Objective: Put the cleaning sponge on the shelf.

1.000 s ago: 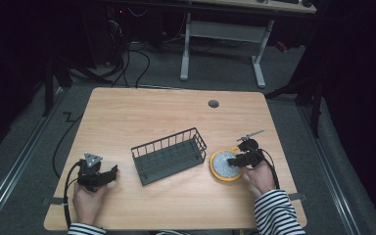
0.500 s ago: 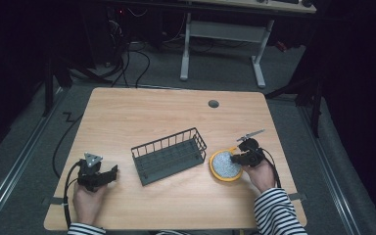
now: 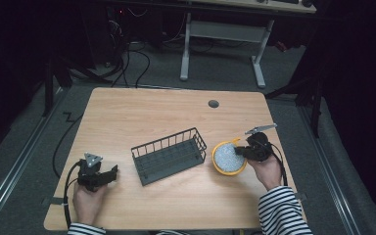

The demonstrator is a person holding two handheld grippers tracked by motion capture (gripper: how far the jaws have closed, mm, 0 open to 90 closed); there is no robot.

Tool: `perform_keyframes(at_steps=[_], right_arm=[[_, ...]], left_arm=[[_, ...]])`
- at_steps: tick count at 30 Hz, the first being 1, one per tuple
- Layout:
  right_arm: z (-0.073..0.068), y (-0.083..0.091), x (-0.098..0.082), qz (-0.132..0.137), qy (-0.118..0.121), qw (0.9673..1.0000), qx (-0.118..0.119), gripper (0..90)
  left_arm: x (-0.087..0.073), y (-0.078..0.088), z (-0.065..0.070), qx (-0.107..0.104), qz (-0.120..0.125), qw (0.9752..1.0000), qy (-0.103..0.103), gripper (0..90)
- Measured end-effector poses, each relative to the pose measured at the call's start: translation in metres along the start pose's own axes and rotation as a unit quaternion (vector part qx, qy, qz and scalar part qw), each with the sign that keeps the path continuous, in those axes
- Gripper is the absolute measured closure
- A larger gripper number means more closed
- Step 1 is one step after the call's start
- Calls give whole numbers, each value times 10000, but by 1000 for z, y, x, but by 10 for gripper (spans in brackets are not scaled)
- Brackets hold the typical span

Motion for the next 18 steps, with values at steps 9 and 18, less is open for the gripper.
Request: perform_keyframes(at_steps=[9,18], right_arm=[[-3,20,15,301,64,9995,76,872],[-3,37,32,467,178,9987,29,872]], left_arm=[[0,0,0,1,-5,10000,-6,261],[0,0,0,-9,-11,10000,-5,261]])
Point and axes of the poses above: each handheld gripper's, and its own axes: y roughly backward along the jaws, x roughly out of its top, z roughly to its right, the point moved 8 cm from there along -y, roughly forward along the jaws, and after that the axes turned 3 degrees about z, right-handed, at the moved point
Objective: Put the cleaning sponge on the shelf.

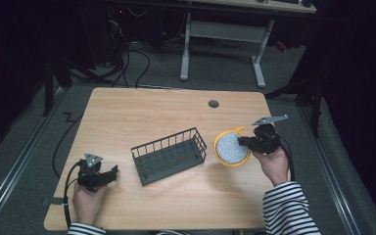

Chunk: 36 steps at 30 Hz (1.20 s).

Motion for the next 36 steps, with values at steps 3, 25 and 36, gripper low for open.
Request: perform_keyframes(at_steps=[3,25,36], right_arm=[[-2,6,10,98,30,9999,22,872],[-34,8,71,408,529,9974,259,872],[-56,-7,98,480,714,9953,438,872]], left_arm=[[0,0,0,4,8,10000,4,260],[0,0,0,-5,-1,10000,2,260],[0,0,0,-5,-2,10000,3,259]])
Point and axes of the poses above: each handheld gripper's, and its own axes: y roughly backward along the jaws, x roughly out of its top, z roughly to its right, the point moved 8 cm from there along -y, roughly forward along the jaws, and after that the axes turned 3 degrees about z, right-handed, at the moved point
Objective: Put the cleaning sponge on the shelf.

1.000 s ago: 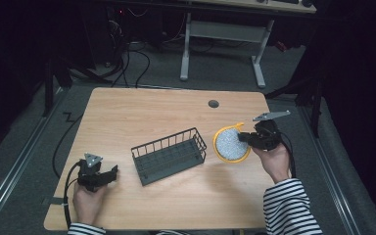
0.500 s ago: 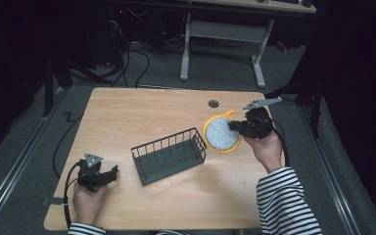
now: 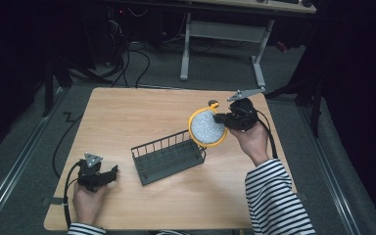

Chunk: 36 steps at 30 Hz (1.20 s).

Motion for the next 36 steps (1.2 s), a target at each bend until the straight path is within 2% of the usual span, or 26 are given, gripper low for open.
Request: perform_keyframes(at_steps=[8,12,16,18,25,36], right_arm=[[-8,-17,10,106,13,9999,20,870],[-11,-26,10,59,-29,9999,109,870],[-15,-41,10,4,-40,9998,169,869],[-20,-54,9,-69,-26,9997,239,869],[-30,-76,4,-200,19,9992,348,868],[-40,-92,-2,-322,72,9990,316,864]], left_arm=[[0,0,0,4,7,10000,0,259],[0,0,0,-4,1,10000,-3,259],[0,0,0,-3,10,10000,-4,258],[0,0,0,-2,11,10000,-2,258],[0,0,0,0,9,10000,-5,258],[0,0,0,-1,11,10000,-5,257]])
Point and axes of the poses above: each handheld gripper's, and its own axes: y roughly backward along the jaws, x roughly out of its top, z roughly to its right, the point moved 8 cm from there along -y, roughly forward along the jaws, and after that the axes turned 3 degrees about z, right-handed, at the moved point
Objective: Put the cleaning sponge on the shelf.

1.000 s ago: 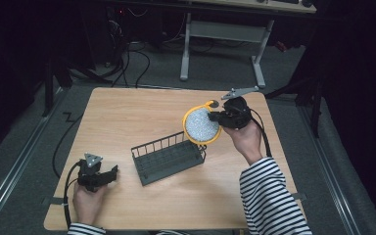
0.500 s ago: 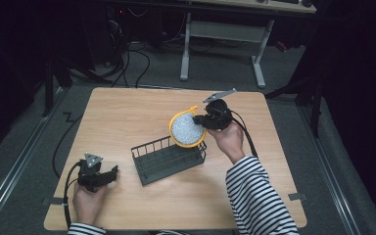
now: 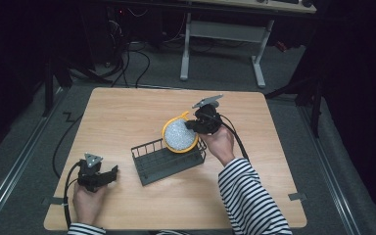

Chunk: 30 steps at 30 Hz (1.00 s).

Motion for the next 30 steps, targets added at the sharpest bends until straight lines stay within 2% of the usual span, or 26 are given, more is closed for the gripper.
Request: perform_keyframes(at_steps=[8,15,17,30], right_arm=[[-3,-5,-7,-35,-5,10000,62,858],[-3,-3,-14,-68,106,9999,45,853],[-4,-2,-16,-116,176,9998,13,859],[-10,-4,-33,-368,215,9990,138,875]], left_arm=[[0,0,0,1,4,10000,6,257],[0,0,0,1,0,10000,1,257],[0,0,0,-2,1,10000,4,257],[0,0,0,-1,-1,10000,0,257]])
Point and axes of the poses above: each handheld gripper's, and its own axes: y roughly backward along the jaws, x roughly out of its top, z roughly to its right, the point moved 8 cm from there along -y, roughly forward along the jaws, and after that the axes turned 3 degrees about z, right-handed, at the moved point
